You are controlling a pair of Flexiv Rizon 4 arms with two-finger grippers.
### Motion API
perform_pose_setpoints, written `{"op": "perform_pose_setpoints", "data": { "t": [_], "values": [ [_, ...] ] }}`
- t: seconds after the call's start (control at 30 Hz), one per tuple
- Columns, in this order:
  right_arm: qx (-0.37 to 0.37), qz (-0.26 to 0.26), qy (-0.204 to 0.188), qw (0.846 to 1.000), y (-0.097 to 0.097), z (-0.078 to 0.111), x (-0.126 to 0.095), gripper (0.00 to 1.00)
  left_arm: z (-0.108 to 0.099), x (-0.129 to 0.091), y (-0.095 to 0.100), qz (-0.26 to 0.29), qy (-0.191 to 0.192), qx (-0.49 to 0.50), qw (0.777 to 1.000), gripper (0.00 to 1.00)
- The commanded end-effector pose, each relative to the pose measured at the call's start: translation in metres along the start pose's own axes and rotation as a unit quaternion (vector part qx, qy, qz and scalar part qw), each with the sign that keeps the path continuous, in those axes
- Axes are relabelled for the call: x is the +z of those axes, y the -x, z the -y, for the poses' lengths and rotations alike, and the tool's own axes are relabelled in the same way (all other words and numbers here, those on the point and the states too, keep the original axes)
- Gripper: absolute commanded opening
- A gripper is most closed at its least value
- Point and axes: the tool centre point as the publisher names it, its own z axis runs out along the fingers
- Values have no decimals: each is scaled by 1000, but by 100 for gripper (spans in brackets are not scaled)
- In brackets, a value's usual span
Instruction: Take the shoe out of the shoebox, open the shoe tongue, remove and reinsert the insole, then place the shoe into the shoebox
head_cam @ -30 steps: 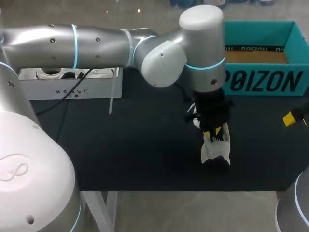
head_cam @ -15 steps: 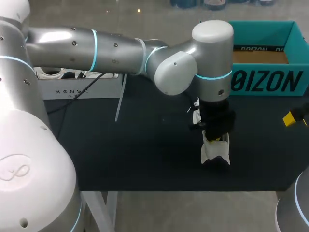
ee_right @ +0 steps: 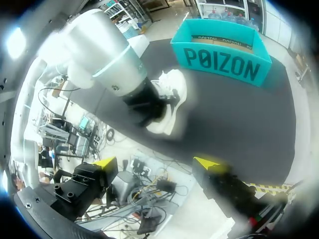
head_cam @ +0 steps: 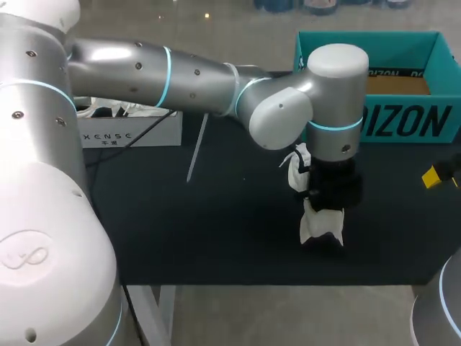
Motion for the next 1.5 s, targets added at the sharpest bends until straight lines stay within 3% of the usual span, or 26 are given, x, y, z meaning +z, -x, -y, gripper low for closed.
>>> {"op": "perform_pose_setpoints", "data": {
  "t": [0.03, 0.2, 0.6, 1.07, 1.5],
  "values": [
    [1, 0, -2, 1000, 1, -2, 1, 100, 5, -17, -3, 7, 16, 4, 1000, 0],
    [1, 0, -2, 1000, 1, -2, 1, 100, 4, -24, 0, 7, 30, 10, 999, 0],
    [1, 0, -2, 1000, 1, -2, 1, 100, 8, 5, 0, -2, 12, 7, 1000, 0],
    [1, 0, -2, 1000, 1, -2, 1, 100, -14, -52, -4, 12, 81, 1, 997, 0],
    [1, 0, -2, 1000, 1, -2, 1, 100, -46, -61, 15, 12, 109, -8, 994, 0]
  ]
}}
